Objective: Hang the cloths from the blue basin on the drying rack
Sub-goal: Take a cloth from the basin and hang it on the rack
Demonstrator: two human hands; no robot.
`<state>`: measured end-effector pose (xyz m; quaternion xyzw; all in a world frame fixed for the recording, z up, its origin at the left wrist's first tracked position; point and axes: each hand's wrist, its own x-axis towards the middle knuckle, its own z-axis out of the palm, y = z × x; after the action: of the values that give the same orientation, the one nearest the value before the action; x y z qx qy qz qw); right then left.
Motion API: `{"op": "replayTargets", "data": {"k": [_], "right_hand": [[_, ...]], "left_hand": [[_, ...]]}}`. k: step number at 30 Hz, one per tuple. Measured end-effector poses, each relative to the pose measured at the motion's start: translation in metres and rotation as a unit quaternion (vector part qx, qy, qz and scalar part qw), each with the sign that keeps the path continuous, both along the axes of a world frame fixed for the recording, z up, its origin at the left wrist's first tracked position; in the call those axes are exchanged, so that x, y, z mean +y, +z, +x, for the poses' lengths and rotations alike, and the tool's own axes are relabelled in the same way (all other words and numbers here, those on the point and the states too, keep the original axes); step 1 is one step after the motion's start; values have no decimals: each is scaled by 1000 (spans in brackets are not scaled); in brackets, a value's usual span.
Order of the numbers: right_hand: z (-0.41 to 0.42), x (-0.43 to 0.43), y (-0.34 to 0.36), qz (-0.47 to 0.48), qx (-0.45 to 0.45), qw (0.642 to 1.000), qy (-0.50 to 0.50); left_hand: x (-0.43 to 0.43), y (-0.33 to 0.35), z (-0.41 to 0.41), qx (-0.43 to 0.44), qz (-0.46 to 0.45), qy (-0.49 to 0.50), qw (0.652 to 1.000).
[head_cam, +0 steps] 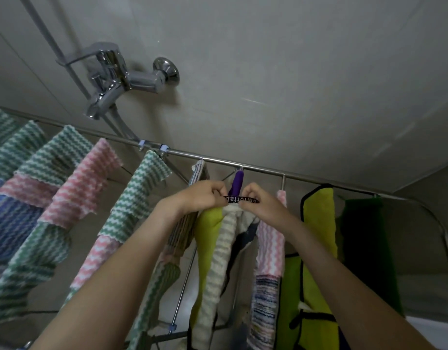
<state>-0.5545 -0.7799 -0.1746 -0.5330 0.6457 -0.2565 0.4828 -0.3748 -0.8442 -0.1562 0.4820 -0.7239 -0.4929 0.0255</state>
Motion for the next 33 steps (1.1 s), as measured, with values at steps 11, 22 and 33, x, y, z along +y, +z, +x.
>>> {"op": "replayTargets", "data": {"k": [11, 22, 33], "right_hand": [[-7, 7, 2, -47, 50, 998, -15], [-10, -23, 16, -121, 119, 980, -101], [16, 0, -7, -14, 121, 992, -35]], "left_hand": [[6, 18, 11, -154, -77, -101, 980], [-4, 15, -16, -95, -213, 64, 970], [38, 3, -9, -26, 71, 46, 996]]}}
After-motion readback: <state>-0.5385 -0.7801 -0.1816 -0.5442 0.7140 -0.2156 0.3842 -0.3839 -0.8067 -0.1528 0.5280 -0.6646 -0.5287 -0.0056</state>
